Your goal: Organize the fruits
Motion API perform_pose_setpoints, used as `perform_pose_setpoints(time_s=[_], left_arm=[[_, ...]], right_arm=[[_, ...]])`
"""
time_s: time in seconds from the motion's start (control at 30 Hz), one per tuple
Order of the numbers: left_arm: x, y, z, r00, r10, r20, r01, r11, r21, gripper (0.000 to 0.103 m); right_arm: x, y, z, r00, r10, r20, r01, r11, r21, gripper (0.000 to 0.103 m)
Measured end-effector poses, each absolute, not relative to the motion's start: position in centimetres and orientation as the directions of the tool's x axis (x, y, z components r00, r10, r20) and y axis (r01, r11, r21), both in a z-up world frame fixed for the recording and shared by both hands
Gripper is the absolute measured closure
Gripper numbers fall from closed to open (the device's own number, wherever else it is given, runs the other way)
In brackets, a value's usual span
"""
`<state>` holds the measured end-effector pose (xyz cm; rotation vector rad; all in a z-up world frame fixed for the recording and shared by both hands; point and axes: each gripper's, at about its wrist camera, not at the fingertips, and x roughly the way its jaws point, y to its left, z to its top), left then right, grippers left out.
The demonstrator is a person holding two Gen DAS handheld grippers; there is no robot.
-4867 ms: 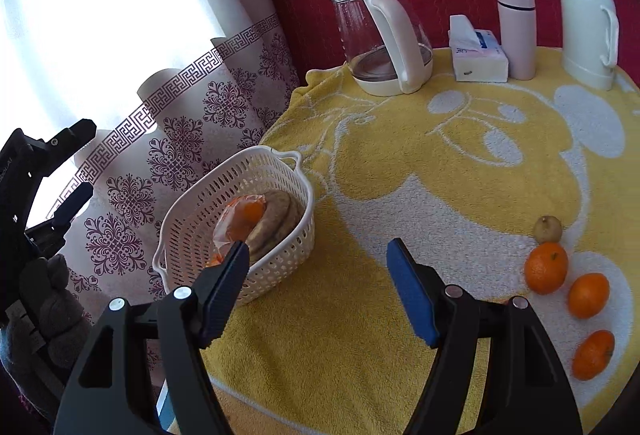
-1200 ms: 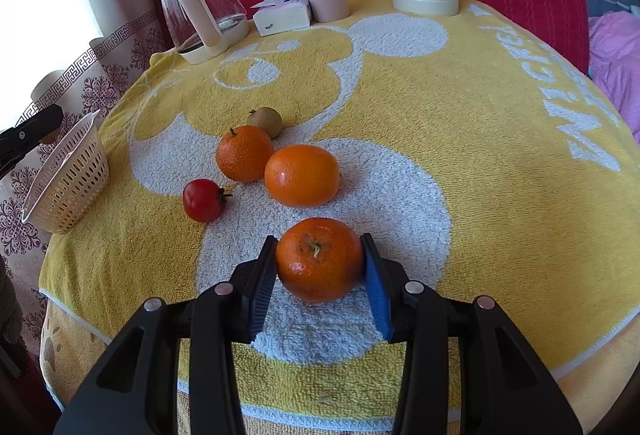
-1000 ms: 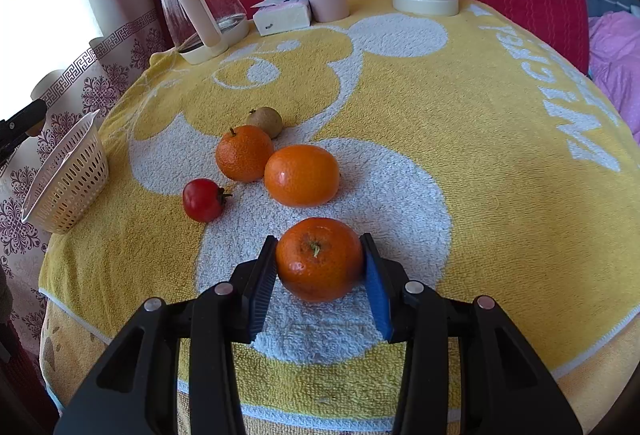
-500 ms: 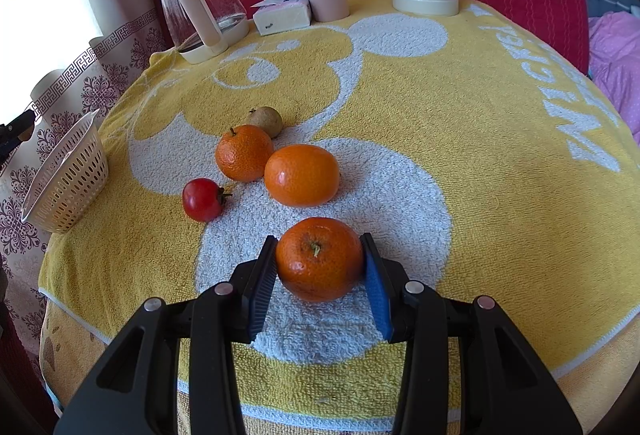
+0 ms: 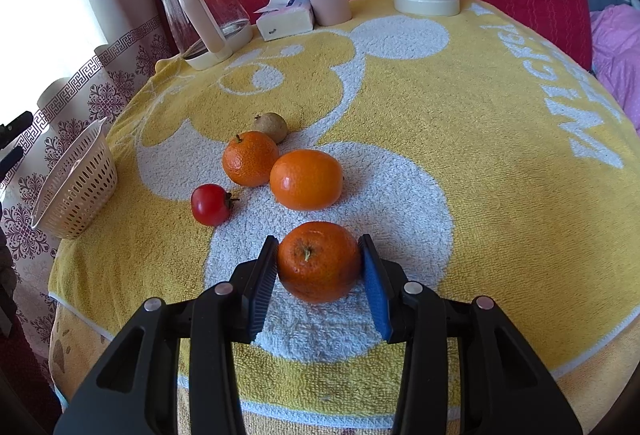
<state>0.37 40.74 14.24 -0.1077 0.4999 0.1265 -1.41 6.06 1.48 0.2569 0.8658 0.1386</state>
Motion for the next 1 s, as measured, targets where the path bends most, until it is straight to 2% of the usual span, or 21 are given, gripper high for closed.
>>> perform_pose_setpoints(time_s=[0.3, 0.53, 0.73, 1.0], left_arm=[[0.0, 41.1, 14.6, 0.875, 0.106, -0.473, -0.165, 0.983, -0.084, 0.015], [0.0, 41.0, 14.7, 0.875, 0.105, -0.472, -0.163, 0.983, -0.084, 0.015], [0.0, 41.1, 14.7, 0.874, 0.105, -0.474, -0.164, 0.983, -0.086, 0.014], [0.0, 41.2, 14.7, 0.875, 0.104, -0.474, -0.164, 0.983, -0.087, 0.014]], right_arm=[[-1.9, 6.2, 3.0, 0.663, 0.275, -0.696, -0.044, 0.943, 0.331, 0.065], [-2.4, 6.6, 4.1, 0.687, 0.259, -0.679, -0.062, 0.952, 0.3, 0.065], [-1.9, 5.9, 3.2, 0.678, 0.228, -0.699, -0.021, 0.956, 0.291, 0.056], [-1.9, 6.9, 1.8, 0.629, 0.221, -0.746, -0.034, 0.966, 0.257, 0.053]])
